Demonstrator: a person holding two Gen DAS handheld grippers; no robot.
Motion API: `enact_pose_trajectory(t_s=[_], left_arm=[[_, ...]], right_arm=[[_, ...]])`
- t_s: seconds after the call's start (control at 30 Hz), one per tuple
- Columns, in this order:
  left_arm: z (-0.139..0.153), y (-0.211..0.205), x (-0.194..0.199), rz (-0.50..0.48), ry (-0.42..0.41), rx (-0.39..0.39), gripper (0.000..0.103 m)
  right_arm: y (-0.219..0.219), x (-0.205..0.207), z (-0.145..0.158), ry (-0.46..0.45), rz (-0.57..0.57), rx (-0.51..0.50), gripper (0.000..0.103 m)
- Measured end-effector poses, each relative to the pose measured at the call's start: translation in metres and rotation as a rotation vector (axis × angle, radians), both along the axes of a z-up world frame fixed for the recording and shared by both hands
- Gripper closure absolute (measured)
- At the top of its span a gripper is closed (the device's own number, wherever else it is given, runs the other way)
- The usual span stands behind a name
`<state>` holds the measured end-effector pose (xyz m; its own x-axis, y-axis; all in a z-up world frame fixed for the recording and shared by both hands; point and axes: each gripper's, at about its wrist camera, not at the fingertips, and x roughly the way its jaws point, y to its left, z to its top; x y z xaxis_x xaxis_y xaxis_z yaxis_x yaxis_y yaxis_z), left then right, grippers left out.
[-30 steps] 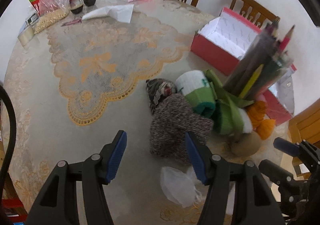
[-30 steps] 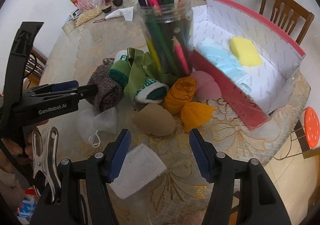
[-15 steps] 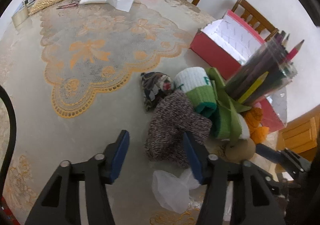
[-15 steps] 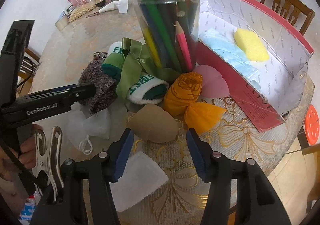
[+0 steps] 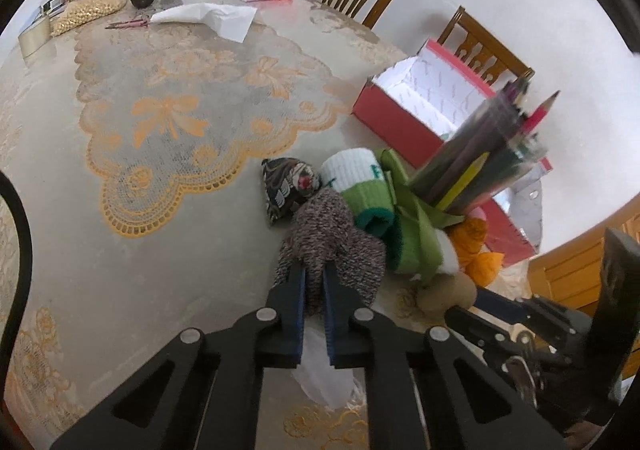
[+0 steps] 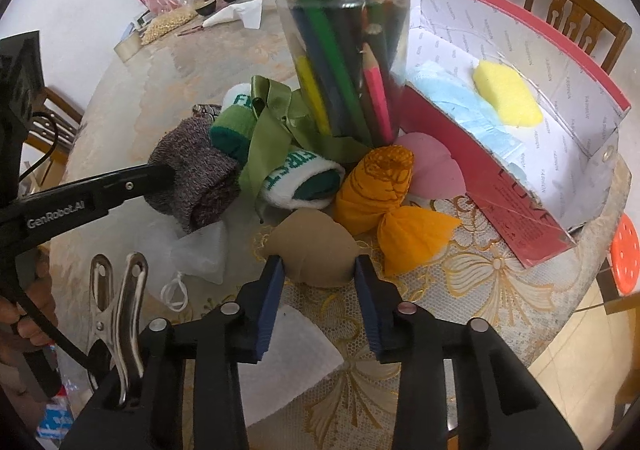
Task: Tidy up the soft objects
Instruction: 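Grasp the grey knit sock with the left gripper while the right grasps the beige sponge egg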
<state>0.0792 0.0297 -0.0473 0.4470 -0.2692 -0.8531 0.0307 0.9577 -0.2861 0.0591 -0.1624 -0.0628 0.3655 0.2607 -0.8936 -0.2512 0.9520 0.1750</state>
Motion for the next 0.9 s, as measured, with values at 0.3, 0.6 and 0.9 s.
enact_pose_trajectory(t_s=[0.3, 0.6, 0.9], left_arm=[[0.026, -0.002, -0.016, -0.002, -0.055, 0.001, 0.097], [0.043, -0.001, -0.03, 0.002, -0.081, 0.002, 0.097], [0.064, -0.003, -0.044, -0.007, -0.124, 0.003, 0.097]], right_arm=[[-0.004, -0.008, 0.011, -0.045, -0.002, 0.003, 0.072], [-0.009, -0.019, 0.019, -0.067, 0.012, 0.02, 0.073], [-0.01, -0.029, 0.029, -0.091, 0.043, 0.04, 0.073]])
